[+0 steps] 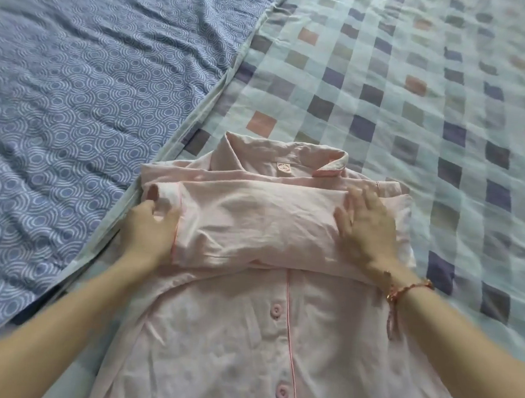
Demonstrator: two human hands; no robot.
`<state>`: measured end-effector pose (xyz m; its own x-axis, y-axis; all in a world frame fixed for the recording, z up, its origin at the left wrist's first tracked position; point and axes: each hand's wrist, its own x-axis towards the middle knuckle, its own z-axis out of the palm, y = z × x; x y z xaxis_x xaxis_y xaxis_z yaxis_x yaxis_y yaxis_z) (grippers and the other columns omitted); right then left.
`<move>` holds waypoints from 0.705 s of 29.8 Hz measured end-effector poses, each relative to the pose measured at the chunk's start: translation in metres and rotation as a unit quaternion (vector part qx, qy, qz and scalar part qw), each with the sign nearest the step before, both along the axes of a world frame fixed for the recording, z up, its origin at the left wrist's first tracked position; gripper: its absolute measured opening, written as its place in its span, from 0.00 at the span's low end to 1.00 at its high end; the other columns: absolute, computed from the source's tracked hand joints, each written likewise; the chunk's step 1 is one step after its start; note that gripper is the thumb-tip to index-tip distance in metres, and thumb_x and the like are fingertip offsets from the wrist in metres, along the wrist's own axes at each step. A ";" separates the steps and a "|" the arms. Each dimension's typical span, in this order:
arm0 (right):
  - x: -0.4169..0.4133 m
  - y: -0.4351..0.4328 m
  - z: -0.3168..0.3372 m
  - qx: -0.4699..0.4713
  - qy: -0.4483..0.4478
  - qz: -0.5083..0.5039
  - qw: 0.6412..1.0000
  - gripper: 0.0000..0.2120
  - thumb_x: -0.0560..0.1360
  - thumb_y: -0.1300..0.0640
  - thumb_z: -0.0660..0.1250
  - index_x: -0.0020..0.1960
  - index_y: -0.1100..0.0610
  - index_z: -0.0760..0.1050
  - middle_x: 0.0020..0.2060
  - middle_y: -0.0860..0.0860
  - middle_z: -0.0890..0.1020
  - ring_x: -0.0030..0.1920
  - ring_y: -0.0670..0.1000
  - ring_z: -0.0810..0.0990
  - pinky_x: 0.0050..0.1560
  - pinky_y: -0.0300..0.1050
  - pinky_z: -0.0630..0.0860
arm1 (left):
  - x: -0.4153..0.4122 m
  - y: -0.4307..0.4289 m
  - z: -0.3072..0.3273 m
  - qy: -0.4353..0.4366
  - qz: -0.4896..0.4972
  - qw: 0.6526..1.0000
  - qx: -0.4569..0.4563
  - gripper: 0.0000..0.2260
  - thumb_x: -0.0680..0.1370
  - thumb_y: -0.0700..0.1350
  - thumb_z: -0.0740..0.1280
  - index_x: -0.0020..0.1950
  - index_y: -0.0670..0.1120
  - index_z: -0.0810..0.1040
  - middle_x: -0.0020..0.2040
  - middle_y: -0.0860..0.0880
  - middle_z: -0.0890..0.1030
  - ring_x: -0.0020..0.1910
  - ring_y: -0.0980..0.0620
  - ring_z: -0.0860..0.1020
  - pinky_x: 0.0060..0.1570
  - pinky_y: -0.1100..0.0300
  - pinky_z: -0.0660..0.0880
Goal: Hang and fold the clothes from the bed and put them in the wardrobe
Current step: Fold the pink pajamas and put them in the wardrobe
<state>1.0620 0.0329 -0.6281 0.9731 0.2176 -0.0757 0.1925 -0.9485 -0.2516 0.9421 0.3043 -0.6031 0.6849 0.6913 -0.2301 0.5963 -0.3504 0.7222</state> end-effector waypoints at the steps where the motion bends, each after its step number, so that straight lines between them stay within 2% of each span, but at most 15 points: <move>1: -0.008 -0.004 -0.009 -0.044 0.017 0.019 0.999 0.31 0.78 0.40 0.44 0.76 0.54 0.51 0.76 0.58 0.49 0.76 0.55 0.47 0.73 0.51 0.43 | -0.004 0.001 -0.006 -0.006 0.002 0.999 0.041 0.13 0.78 0.47 0.64 0.44 0.37 0.76 0.43 0.36 0.79 0.48 0.37 0.77 0.41 0.54 0.66; 3: -0.007 -0.016 -0.025 -0.091 0.026 0.028 0.995 0.36 0.73 0.34 0.34 0.77 0.49 0.41 0.76 0.54 0.38 0.75 0.51 0.35 0.72 0.49 0.31 | -0.011 0.009 -0.019 -0.004 0.013 0.996 0.090 0.14 0.79 0.46 0.62 0.51 0.35 0.77 0.49 0.33 0.80 0.51 0.35 0.76 0.44 0.52 0.66; 5: 0.002 -0.026 -0.033 -0.110 0.021 0.034 0.993 0.40 0.68 0.31 0.29 0.76 0.48 0.38 0.75 0.51 0.35 0.74 0.49 0.32 0.70 0.46 0.27 | -0.019 0.013 -0.029 0.019 0.017 0.992 0.127 0.13 0.79 0.45 0.62 0.53 0.35 0.76 0.52 0.32 0.79 0.52 0.33 0.75 0.45 0.50 0.66; 7: 0.009 -0.027 -0.035 -0.125 0.036 0.046 0.990 0.40 0.69 0.31 0.30 0.76 0.48 0.38 0.75 0.49 0.35 0.74 0.48 0.33 0.65 0.42 0.22 | -0.021 0.011 -0.029 0.048 0.029 0.988 0.146 0.13 0.78 0.44 0.64 0.57 0.37 0.71 0.54 0.32 0.77 0.53 0.34 0.74 0.45 0.51 0.65; 9: 0.021 -0.025 -0.033 -0.115 0.055 0.036 0.991 0.37 0.73 0.32 0.34 0.76 0.48 0.37 0.75 0.49 0.35 0.74 0.47 0.32 0.64 0.43 0.21 | -0.007 0.016 -0.024 0.038 0.034 0.982 0.184 0.20 0.75 0.41 0.67 0.63 0.37 0.67 0.61 0.33 0.71 0.59 0.35 0.69 0.52 0.48 0.65; 10: 0.029 -0.025 -0.030 -0.113 0.055 0.029 0.992 0.36 0.74 0.32 0.36 0.76 0.48 0.37 0.75 0.49 0.36 0.74 0.48 0.33 0.67 0.45 0.23 | 0.004 0.022 -0.022 0.023 0.004 0.974 0.227 0.24 0.74 0.43 0.69 0.66 0.38 0.66 0.64 0.34 0.68 0.62 0.36 0.67 0.58 0.46 0.64; 12: 0.044 -0.029 -0.026 -0.112 0.045 0.016 0.993 0.38 0.74 0.31 0.42 0.76 0.50 0.37 0.76 0.51 0.37 0.75 0.50 0.35 0.70 0.50 0.28 | 0.026 0.037 -0.022 0.013 -0.117 0.949 0.292 0.30 0.74 0.54 0.68 0.70 0.41 0.65 0.68 0.37 0.67 0.66 0.38 0.65 0.64 0.45 0.61; 13: 0.054 -0.030 -0.025 -0.109 0.056 0.007 0.992 0.40 0.75 0.30 0.46 0.77 0.52 0.38 0.76 0.52 0.39 0.75 0.51 0.37 0.72 0.52 0.32 | 0.041 0.045 -0.025 0.028 -0.182 0.937 0.298 0.33 0.73 0.59 0.66 0.72 0.42 0.64 0.68 0.38 0.68 0.66 0.38 0.66 0.65 0.45 0.61; 15: 0.069 -0.032 -0.023 -0.126 0.074 0.007 0.989 0.44 0.73 0.32 0.56 0.77 0.56 0.44 0.76 0.56 0.49 0.76 0.54 0.47 0.73 0.54 0.43 | 0.066 0.054 -0.024 0.088 -0.261 0.915 0.296 0.35 0.71 0.61 0.68 0.72 0.45 0.65 0.65 0.39 0.71 0.64 0.40 0.67 0.62 0.47 0.61; 17: 0.075 -0.030 -0.019 -0.134 0.033 0.028 0.990 0.40 0.70 0.33 0.63 0.71 0.58 0.59 0.68 0.60 0.66 0.69 0.59 0.63 0.68 0.53 0.58 | 0.084 0.052 -0.022 0.125 -0.288 0.886 0.341 0.30 0.68 0.59 0.71 0.65 0.45 0.72 0.59 0.41 0.74 0.59 0.41 0.68 0.56 0.50 0.60; 18: 0.078 -0.028 -0.014 -0.120 0.012 0.039 0.992 0.34 0.68 0.35 0.66 0.63 0.58 0.66 0.61 0.60 0.73 0.62 0.60 0.70 0.61 0.53 0.64 | 0.091 0.050 -0.020 0.126 -0.304 0.867 0.375 0.25 0.69 0.58 0.71 0.59 0.45 0.75 0.56 0.42 0.76 0.57 0.42 0.69 0.53 0.51 0.59; 20: 0.077 -0.024 0.004 -0.081 0.017 0.060 0.995 0.24 0.68 0.39 0.70 0.47 0.57 0.67 0.50 0.58 0.78 0.51 0.60 0.75 0.49 0.50 0.66 | 0.096 0.041 -0.012 0.133 -0.337 0.838 0.409 0.12 0.73 0.54 0.67 0.48 0.46 0.75 0.53 0.43 0.78 0.56 0.43 0.72 0.52 0.52 0.60; 21: 0.074 -0.024 0.012 -0.069 0.036 0.073 0.994 0.21 0.69 0.41 0.70 0.43 0.56 0.65 0.47 0.57 0.78 0.47 0.59 0.74 0.44 0.48 0.65 | 0.094 0.038 -0.009 0.123 -0.338 0.847 0.391 0.09 0.75 0.51 0.66 0.46 0.46 0.75 0.52 0.43 0.79 0.55 0.42 0.74 0.50 0.53 0.62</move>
